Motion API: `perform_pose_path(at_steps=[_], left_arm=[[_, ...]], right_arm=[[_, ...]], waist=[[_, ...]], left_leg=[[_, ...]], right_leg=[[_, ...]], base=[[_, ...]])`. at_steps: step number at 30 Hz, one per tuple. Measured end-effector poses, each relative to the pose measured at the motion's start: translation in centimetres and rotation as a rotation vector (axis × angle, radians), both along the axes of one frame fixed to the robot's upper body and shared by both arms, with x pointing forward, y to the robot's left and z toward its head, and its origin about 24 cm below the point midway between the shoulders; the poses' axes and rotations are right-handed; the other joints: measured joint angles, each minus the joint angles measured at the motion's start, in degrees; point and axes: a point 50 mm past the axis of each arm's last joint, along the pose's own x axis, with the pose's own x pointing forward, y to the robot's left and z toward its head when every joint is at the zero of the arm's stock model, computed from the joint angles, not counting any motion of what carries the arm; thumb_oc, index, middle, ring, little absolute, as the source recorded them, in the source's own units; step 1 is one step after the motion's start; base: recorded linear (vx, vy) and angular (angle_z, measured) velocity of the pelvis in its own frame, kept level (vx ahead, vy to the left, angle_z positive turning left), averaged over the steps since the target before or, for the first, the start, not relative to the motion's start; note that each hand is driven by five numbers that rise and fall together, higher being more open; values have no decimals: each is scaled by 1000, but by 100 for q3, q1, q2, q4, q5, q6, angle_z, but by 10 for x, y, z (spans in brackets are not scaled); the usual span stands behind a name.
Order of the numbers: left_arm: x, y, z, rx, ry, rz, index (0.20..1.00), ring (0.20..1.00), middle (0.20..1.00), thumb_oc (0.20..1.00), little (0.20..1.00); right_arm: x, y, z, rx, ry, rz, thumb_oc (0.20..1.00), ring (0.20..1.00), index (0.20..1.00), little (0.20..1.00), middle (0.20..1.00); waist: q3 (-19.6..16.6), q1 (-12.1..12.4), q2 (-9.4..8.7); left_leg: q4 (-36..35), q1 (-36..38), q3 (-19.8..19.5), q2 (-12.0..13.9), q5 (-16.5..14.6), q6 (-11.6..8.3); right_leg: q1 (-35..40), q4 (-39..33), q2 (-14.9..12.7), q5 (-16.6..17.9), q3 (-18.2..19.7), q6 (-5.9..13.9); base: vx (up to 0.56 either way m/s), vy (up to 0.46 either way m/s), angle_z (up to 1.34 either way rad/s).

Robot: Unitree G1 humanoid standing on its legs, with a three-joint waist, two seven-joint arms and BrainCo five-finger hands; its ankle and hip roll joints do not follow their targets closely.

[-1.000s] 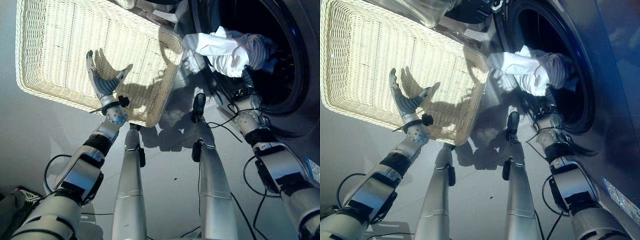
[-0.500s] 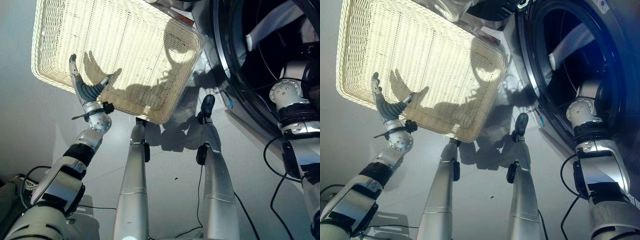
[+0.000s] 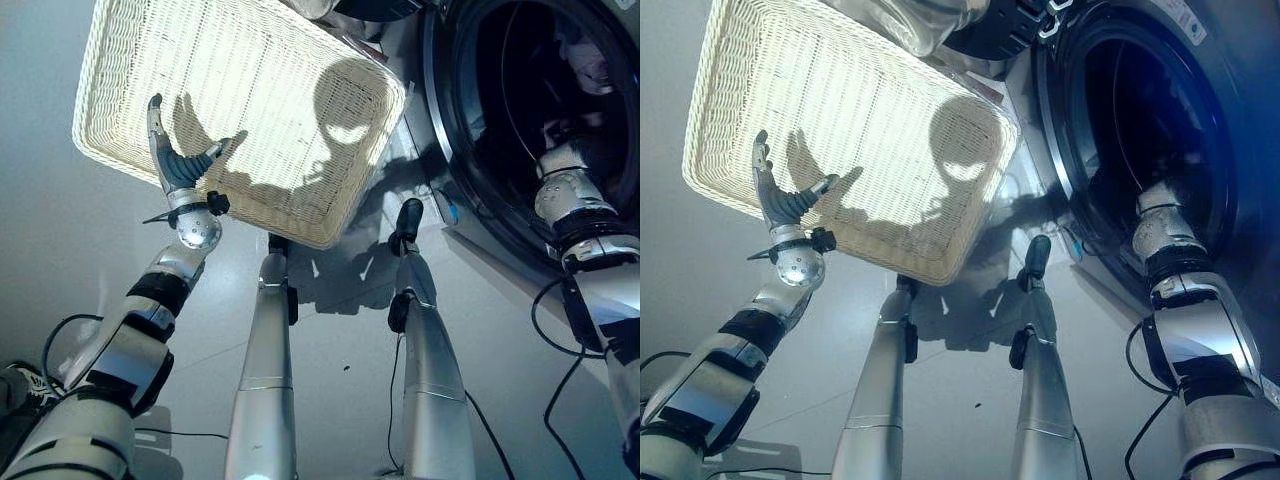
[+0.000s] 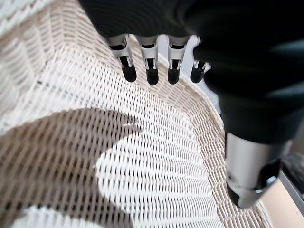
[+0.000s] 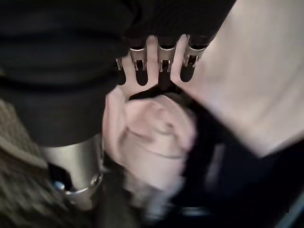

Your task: Put the clothes into the washing machine.

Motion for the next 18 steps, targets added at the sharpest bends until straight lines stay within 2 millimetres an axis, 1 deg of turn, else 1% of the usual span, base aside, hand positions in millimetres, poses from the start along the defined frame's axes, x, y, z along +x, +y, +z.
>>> perform_pose_path(at_steps=[1,2,3,6,7,8,10,12,13,14,15,18], left_arm=[[0,-1,2,0,-5,-1,1000,1000,1000,1000,1000],[1,-2,7,2,-17,-4,1000,1000,1000,1000,1000],[2,-3,11,4,-26,-7,1000,1000,1000,1000,1000],[4,-6,18,-2,-41,-17,1000,1000,1000,1000,1000],[4,-6,20,-2,-43,-17,1000,1000,1000,1000,1000],[5,-6,22,-4,-44,-17,1000,1000,1000,1000,1000],[5,-5,26,1,-50,-19,1000,1000,1000,1000,1000],[5,-4,30,10,-54,-18,1000,1000,1000,1000,1000],[5,-4,28,15,-48,-19,1000,1000,1000,1000,1000],[5,-4,27,20,-44,-20,1000,1000,1000,1000,1000],[5,-5,27,20,-42,-21,1000,1000,1000,1000,1000],[5,-5,26,18,-40,-23,1000,1000,1000,1000,1000]], right_arm=[[1,0,-4,-12,44,-6,1000,1000,1000,1000,1000],[3,-1,-11,-78,165,-33,1000,1000,1000,1000,1000],[4,0,-16,-173,292,-61,1000,1000,1000,1000,1000],[6,0,-24,-403,566,-130,1000,1000,1000,1000,1000],[5,0,-26,-473,642,-159,1000,1000,1000,1000,1000],[5,0,-25,-495,669,-171,1000,1000,1000,1000,1000],[5,1,-21,-626,767,-230,1000,1000,1000,1000,1000],[3,0,-1,-699,770,-293,1000,1000,1000,1000,1000],[3,4,11,-730,751,-318,1000,1000,1000,1000,1000],[4,8,17,-760,736,-332,1000,1000,1000,1000,1000],[5,19,31,-826,679,-344,1000,1000,1000,1000,1000],[5,39,50,-938,566,-366,1000,1000,1000,1000,1000]], waist=[[0,-3,0],[1,0,-2],[0,11,-2],[0,-17,-2],[0,-33,-2],[0,-45,-2],[0,-77,-2],[0,-72,-2],[0,-64,-1],[0,-64,-1],[-1,-68,0],[-1,-56,0]], left_leg=[[-5,0,-3,1,1,-1],[-14,-7,-18,0,0,0],[-18,-26,-31,1,0,0],[-17,-78,-55,11,3,-5],[-14,-94,-56,14,3,-5],[-9,-113,-61,15,3,-5],[-28,-178,-67,6,27,-13],[-41,-260,-76,18,50,-39],[-58,-266,-77,22,60,-54],[-72,-260,-77,22,59,-54],[-95,-252,-75,21,61,-56],[-144,-221,-70,20,71,-64]], right_leg=[[0,0,0,10,-1,-13],[0,-5,2,10,-12,-14],[0,-35,3,10,-35,-12],[-22,-62,10,7,-79,0],[-33,-64,10,6,-87,0],[-46,-64,12,6,-93,-1],[-115,-69,5,5,-106,-1],[-200,-71,17,20,-121,-17],[-211,-73,22,20,-129,-20],[-210,-75,21,17,-132,-23],[-211,-75,19,13,-135,-27],[-211,-74,14,28,-142,-53]], base=[[-23,-67,1],[-18,-37,2],[-17,-36,2],[-5,-25,0],[-10,-41,0],[0,0,0],[0,0,0],[0,0,0],[0,0,0],[0,0,0],[0,0,0],[-7,27,1]])
